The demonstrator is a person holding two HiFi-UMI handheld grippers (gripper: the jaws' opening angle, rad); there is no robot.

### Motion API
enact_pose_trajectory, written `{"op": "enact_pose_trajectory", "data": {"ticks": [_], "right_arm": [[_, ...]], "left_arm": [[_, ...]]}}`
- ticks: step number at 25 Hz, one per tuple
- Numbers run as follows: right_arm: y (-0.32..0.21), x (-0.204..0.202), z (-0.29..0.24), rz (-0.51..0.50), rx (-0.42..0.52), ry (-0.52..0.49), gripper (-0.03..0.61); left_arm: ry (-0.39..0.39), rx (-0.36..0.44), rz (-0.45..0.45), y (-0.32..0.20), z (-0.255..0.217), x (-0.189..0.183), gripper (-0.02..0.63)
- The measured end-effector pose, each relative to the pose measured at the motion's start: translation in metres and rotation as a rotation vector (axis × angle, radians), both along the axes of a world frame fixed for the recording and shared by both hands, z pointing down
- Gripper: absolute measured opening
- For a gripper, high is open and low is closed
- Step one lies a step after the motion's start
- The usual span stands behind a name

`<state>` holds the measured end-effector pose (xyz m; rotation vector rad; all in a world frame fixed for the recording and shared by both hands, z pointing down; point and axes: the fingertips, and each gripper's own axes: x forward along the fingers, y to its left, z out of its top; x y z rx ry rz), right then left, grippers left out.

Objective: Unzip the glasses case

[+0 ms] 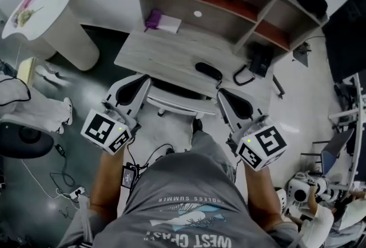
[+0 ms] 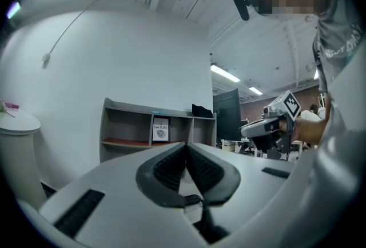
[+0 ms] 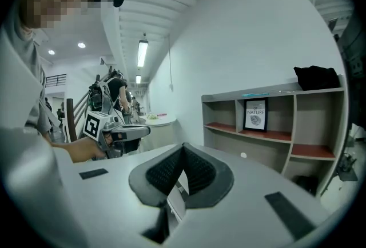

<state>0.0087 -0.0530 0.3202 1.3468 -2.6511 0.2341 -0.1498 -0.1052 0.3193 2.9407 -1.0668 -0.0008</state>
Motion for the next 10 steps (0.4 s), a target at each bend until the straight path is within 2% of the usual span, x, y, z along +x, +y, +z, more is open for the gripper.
{"op": "enact_pose_trajectory", "data": {"ticks": [10], "right_arm": [[0.010, -0.010, -0.009, 0.002, 0.010, 0.013, 0.008]], "left_arm": [[0.022, -0.002, -0.007, 0.012, -0.002, -0.015, 0.000]]}}
